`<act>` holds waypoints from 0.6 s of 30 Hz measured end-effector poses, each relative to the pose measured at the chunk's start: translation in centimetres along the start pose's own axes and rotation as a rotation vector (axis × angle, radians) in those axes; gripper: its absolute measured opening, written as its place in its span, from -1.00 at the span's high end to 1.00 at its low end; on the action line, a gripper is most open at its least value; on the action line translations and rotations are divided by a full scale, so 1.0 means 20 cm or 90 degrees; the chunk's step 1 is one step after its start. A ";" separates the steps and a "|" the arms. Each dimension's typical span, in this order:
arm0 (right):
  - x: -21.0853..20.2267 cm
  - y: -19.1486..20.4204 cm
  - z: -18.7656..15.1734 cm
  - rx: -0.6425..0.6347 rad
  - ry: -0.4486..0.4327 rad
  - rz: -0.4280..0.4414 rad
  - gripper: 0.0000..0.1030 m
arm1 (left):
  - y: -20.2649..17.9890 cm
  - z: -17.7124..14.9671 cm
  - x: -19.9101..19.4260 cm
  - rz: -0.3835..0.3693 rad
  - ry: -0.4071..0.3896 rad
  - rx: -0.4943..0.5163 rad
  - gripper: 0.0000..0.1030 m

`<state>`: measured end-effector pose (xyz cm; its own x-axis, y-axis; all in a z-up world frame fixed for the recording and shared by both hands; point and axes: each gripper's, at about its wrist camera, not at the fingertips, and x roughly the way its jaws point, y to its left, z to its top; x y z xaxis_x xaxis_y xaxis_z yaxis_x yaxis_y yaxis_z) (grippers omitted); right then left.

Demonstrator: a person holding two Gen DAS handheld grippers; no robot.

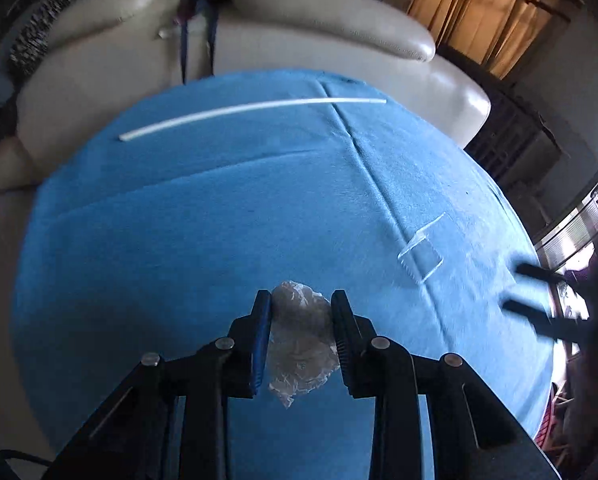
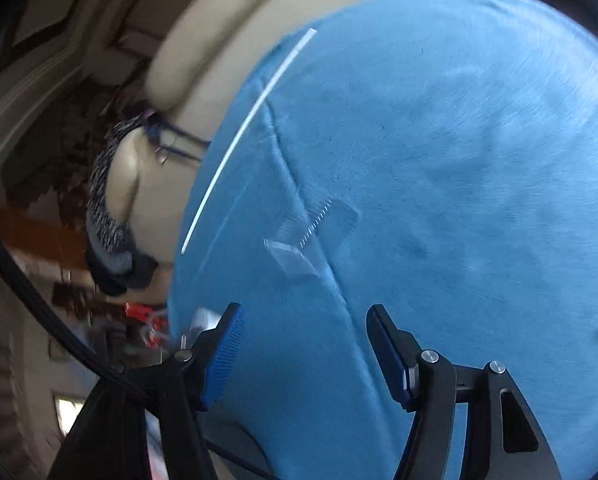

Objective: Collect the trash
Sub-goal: 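Grasp the clear plastic tray with the right tool while the left tool holds the tissue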

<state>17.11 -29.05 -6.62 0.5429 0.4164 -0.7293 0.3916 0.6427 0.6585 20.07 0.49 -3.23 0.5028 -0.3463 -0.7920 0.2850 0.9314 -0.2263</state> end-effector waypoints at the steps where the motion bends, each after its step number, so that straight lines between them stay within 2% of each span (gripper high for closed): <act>1: 0.04 0.02 0.03 0.015 0.001 -0.009 -0.30 | 0.02 -0.02 -0.05 0.005 -0.011 0.002 0.39; 7: 0.30 0.05 0.21 0.148 0.030 -0.085 -0.31 | 0.12 -0.09 -0.27 0.004 -0.064 0.000 0.39; 9: 0.37 0.07 0.25 0.157 0.037 -0.131 -0.31 | 0.13 -0.11 -0.33 0.001 -0.076 0.000 0.39; 11: 0.42 0.09 0.27 0.174 0.025 -0.150 -0.31 | 0.13 -0.13 -0.37 -0.001 -0.086 0.005 0.39; 13: 0.45 0.14 0.30 0.159 0.006 -0.197 -0.35 | 0.13 -0.15 -0.40 -0.002 -0.091 0.009 0.39; 15: 0.51 0.18 0.31 0.126 0.012 -0.236 -0.37 | 0.13 -0.16 -0.41 -0.006 -0.093 0.008 0.39; 18: 0.53 0.22 0.30 0.089 -0.008 -0.268 -0.37 | 0.13 -0.18 -0.41 -0.005 -0.093 0.004 0.39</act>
<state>28.98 -25.60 -10.32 0.3233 0.1288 -0.9375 0.6771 0.6606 0.3243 13.86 6.22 0.64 0.6134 -0.3663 -0.6997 0.2936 0.9282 -0.2286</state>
